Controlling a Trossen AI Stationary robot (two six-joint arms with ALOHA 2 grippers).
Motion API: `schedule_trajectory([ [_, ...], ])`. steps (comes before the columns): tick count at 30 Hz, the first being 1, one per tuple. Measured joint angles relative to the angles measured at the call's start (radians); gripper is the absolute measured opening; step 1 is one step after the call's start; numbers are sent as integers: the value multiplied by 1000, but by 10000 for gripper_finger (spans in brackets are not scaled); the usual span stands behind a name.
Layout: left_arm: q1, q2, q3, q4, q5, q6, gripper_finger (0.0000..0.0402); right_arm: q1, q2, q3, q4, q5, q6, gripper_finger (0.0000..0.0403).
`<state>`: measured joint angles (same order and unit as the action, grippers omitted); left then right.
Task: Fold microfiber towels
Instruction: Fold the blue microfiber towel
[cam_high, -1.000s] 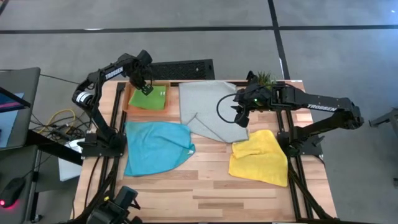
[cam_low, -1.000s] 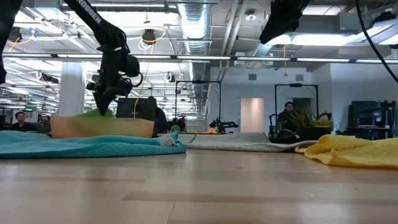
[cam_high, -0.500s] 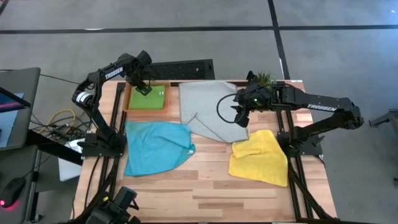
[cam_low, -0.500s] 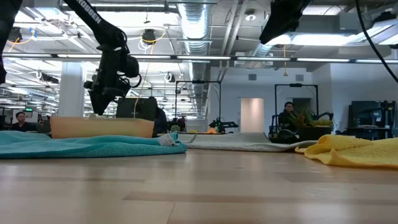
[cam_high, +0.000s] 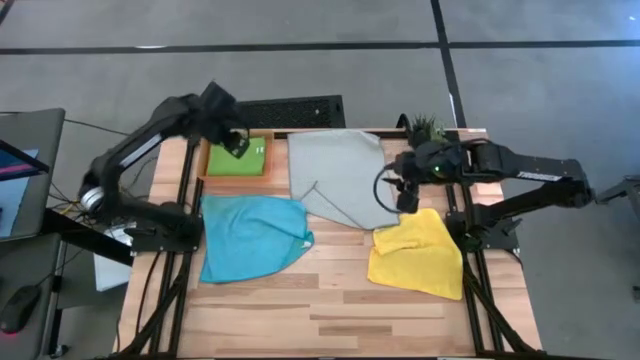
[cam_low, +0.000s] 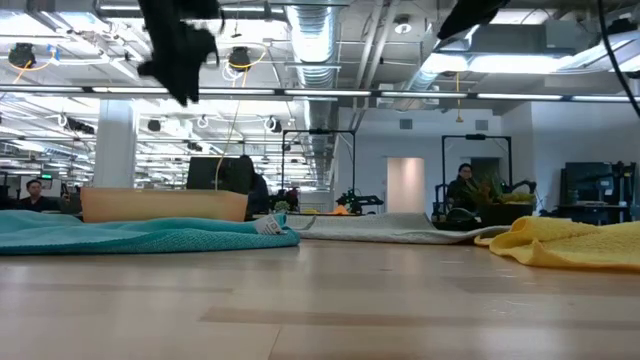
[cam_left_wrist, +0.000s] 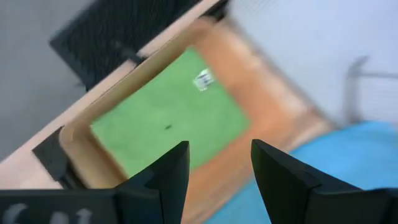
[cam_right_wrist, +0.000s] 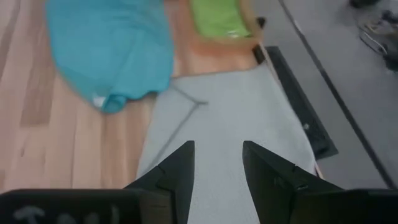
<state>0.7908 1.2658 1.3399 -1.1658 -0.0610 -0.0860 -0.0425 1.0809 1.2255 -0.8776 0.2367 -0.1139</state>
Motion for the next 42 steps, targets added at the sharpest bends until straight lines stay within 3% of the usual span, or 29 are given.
schedule_trajectory([
  [7, -433, -176, 0, -37, -156, -437, 164, 89, 25, 0, -3, -69, -111, 159],
  [12, -758, -166, -1, -97, -313, -695, 164, 121, 90, 0, 2, -169, -179, 159],
  [19, -1074, -94, -1, -129, -359, -971, 164, 166, 235, -2, 96, -225, -228, 159],
  [27, -1302, 27, -1, -332, -199, -1242, 164, 176, 429, 5, 387, -275, -230, 159],
  [31, -1386, 70, -1, -405, -134, -1316, 164, 171, 557, 55, 449, -324, -262, 159],
  [42, -1494, 89, -1, -394, -130, -1452, 164, 146, 913, 272, 462, -443, -374, 159],
])
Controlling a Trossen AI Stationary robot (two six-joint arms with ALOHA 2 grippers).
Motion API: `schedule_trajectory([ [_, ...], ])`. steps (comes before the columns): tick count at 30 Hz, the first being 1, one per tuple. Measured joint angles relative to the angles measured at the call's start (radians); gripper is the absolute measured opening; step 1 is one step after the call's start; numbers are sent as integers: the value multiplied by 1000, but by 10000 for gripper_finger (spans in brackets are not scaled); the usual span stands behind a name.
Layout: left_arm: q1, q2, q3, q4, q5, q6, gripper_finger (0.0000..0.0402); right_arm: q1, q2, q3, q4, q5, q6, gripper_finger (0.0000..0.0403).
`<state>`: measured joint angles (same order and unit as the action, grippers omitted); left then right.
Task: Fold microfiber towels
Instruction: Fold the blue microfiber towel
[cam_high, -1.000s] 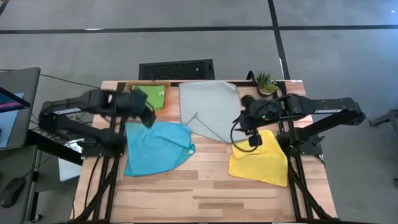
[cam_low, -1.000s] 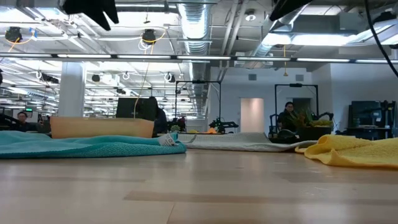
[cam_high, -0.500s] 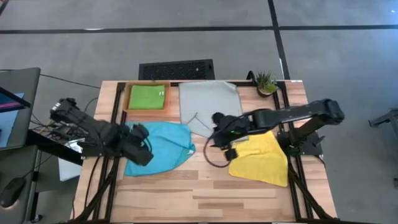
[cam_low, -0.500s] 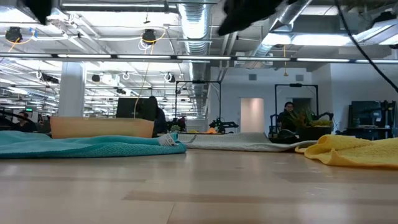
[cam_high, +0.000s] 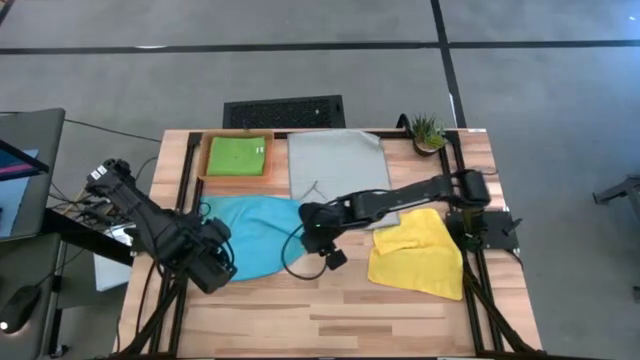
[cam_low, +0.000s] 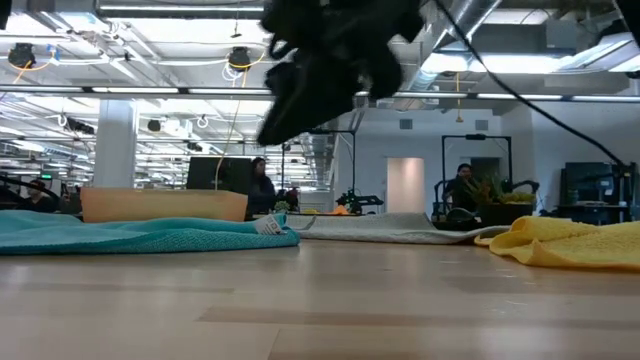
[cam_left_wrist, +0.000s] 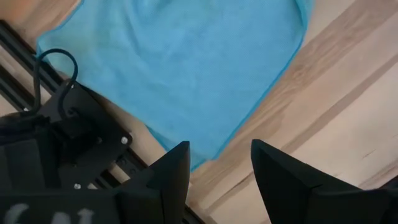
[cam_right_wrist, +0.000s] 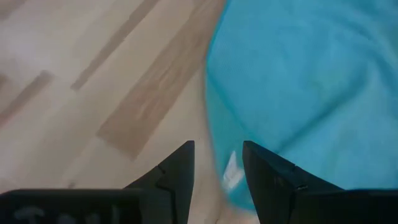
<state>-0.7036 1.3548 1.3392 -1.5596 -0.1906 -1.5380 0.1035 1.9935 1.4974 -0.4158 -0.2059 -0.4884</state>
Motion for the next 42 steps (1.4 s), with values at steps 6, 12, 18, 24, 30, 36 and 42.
schedule_trajectory([
  [6, -16, -1, 0, 6, 0, -21, 164, -19, 150, 140, -6, -85, -71, 159],
  [12, -17, 0, 0, 7, 0, -23, 164, -43, 267, 257, -26, -163, -91, 159],
  [18, -17, 0, 0, 9, -1, -29, 164, -64, 338, 305, -29, -216, -96, 159],
  [24, -17, 0, 0, 9, -3, -29, 164, -76, 363, 318, -34, -276, -131, 159],
  [30, -17, 0, 0, 8, -4, -28, 164, -76, 389, 316, -28, -275, -149, 159],
  [36, -17, 0, 0, 6, -4, -27, 164, -80, 403, 316, -11, -274, -152, 159],
  [42, -17, 0, 0, 6, -4, -10, 164, -80, 402, 316, -86, -280, -193, 159],
])
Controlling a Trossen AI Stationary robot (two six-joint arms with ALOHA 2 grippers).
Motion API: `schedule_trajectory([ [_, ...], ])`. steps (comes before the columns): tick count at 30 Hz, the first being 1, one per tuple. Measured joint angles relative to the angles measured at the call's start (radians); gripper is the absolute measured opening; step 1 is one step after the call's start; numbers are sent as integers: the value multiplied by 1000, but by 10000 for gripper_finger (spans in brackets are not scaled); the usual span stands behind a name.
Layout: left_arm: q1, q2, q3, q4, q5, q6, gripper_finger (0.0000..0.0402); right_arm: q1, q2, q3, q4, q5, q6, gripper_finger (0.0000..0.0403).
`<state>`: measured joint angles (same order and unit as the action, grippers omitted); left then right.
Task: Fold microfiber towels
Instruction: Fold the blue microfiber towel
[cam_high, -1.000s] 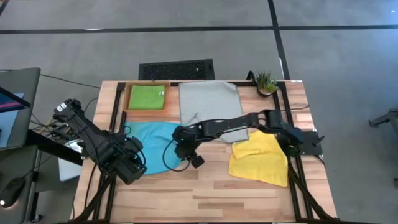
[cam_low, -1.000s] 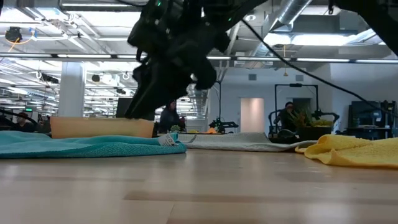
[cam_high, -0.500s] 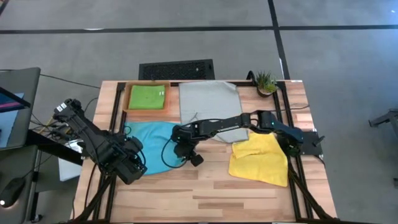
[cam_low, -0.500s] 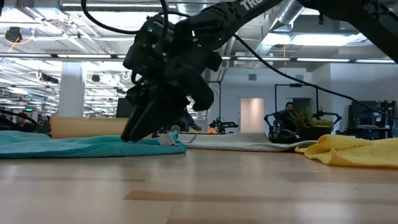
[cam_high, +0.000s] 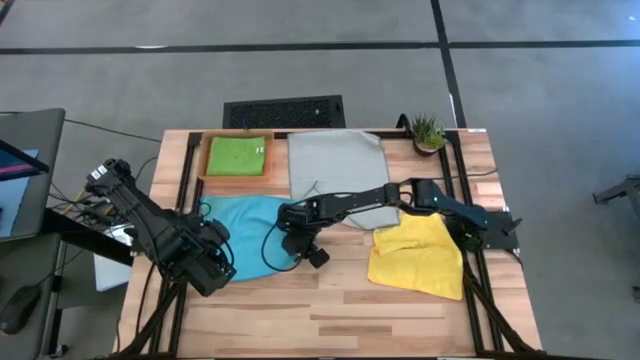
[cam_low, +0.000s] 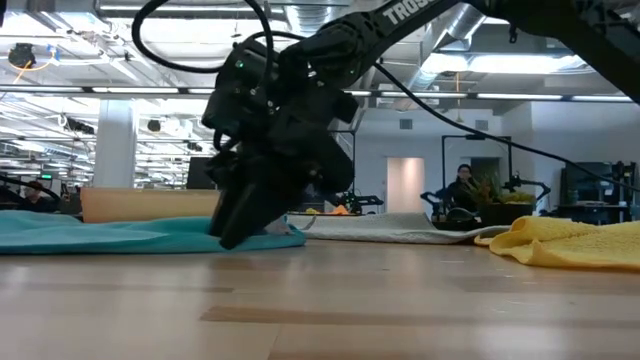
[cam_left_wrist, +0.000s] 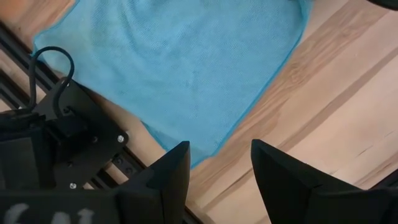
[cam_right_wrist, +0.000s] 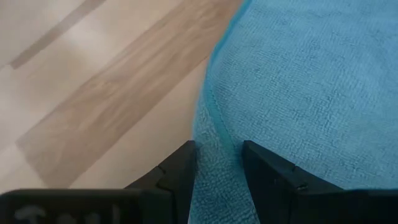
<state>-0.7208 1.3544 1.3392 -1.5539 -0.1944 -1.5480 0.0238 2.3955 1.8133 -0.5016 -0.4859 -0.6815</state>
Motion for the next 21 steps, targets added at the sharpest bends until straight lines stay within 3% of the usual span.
schedule_trajectory([
  [21, 0, 0, 0, 0, 1, 11, 164, 9, -34, 2, -313, -8, 7, 159],
])
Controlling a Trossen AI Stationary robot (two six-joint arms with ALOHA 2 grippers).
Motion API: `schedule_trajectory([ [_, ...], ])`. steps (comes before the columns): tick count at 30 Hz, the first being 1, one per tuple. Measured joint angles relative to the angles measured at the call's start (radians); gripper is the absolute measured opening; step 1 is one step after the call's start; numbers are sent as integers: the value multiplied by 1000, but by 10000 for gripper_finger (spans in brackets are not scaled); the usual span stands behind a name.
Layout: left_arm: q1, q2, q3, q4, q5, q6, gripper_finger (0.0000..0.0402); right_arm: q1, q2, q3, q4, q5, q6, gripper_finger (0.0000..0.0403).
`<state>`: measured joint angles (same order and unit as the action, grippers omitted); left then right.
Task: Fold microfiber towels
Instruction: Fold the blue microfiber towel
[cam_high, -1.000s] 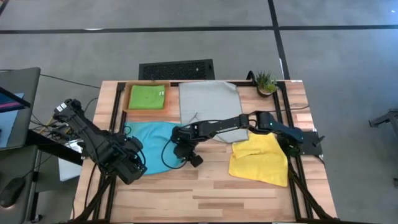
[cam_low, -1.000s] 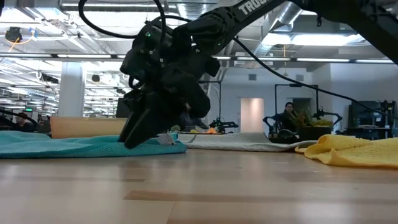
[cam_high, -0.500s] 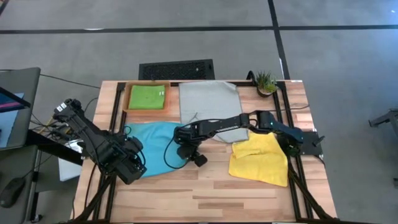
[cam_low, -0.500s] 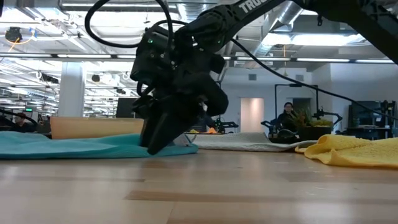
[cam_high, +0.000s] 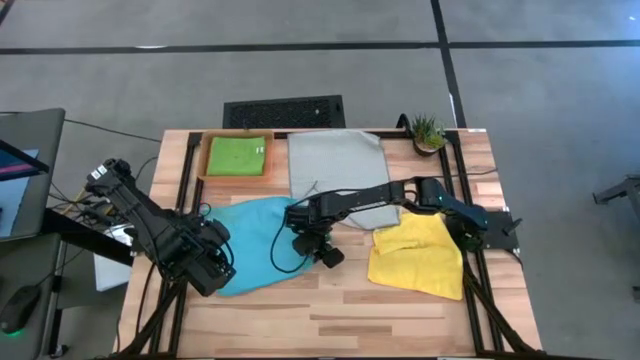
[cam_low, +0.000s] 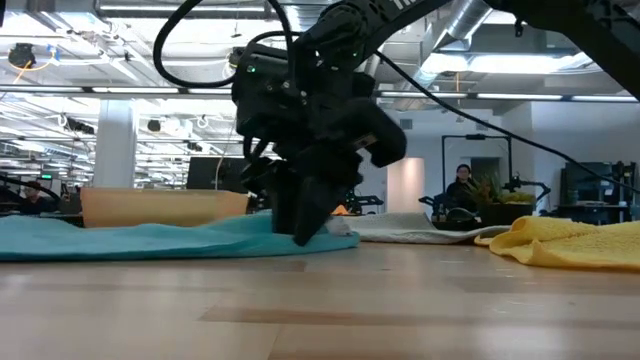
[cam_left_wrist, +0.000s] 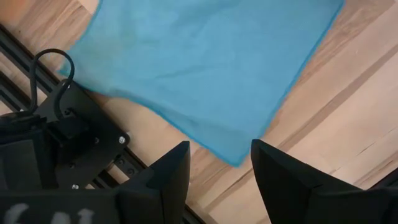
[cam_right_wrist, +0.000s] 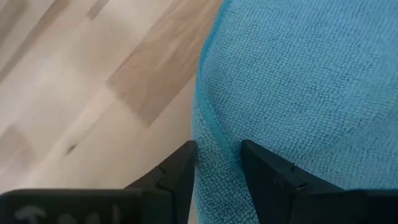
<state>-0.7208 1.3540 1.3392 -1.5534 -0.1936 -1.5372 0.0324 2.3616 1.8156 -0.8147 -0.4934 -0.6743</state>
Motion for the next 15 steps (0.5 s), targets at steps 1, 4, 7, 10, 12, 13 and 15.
schedule_trajectory([
  [1, 0, 0, 0, 1, 0, 0, 164, 4, 0, 0, -17, 0, 0, 159],
  [4, 0, 0, 0, 0, 0, 0, 164, 18, -15, -3, -83, 4, -10, 159],
  [7, 0, 0, 0, 1, 0, 8, 164, 32, -30, -5, -105, 14, -12, 159],
  [10, 0, 0, 0, 4, 0, 11, 164, 46, -40, -7, -143, 47, -15, 159],
  [12, 0, 0, 0, 3, 0, 11, 164, 54, -49, -7, -193, 64, -15, 159],
  [13, 0, 0, 0, 3, 0, 11, 164, 56, -54, -7, -211, 68, -16, 159],
  [15, 0, 0, 0, 4, 0, 12, 164, 60, -56, -5, -228, 77, -15, 159],
])
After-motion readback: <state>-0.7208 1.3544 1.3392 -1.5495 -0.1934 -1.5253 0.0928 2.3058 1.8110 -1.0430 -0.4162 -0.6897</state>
